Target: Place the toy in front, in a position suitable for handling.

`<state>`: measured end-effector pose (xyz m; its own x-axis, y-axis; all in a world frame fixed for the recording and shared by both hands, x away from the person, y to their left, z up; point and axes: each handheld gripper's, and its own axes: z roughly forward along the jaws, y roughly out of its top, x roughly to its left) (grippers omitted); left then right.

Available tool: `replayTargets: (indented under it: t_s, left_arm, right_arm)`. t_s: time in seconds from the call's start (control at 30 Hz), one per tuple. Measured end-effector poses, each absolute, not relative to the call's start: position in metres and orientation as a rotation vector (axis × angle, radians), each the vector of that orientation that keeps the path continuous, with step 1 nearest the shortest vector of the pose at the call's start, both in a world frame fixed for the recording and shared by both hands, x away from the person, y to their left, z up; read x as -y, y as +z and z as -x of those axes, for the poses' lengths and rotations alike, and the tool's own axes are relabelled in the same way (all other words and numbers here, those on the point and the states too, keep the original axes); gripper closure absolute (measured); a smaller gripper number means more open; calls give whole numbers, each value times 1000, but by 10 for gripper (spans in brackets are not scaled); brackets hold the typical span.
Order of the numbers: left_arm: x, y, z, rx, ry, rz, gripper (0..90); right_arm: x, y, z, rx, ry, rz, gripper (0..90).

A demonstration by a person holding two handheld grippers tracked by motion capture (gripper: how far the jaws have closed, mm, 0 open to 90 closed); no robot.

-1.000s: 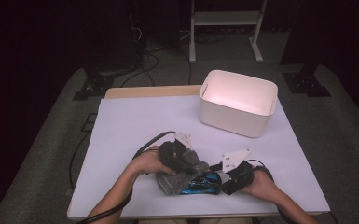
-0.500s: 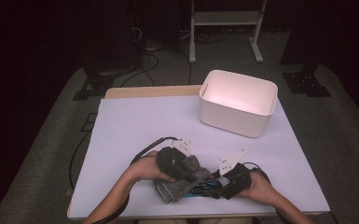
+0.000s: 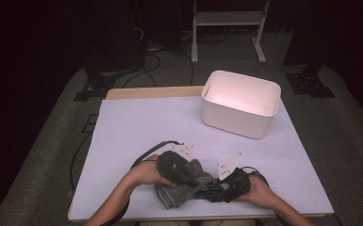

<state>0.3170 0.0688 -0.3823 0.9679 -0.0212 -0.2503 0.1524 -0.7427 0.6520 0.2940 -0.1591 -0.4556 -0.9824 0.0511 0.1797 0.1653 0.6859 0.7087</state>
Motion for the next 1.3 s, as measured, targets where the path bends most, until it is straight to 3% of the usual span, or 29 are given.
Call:
replayTargets:
  t_s: [0.5, 0.97, 1.3]
  left_arm:
    - [-68, -367, -337, -139, -219, -2414, 796]
    - [-65, -378, -331, -112, -239, -2426, 796]
    - [-64, -378, -330, -109, -232, -2430, 795]
  right_arm:
    - [154, -444, -316, 2899, -1213, 161, 562]
    - [162, -452, -316, 2880, -1191, 220, 513]
    - [180, -448, -311, 2863, -1239, 268, 541]
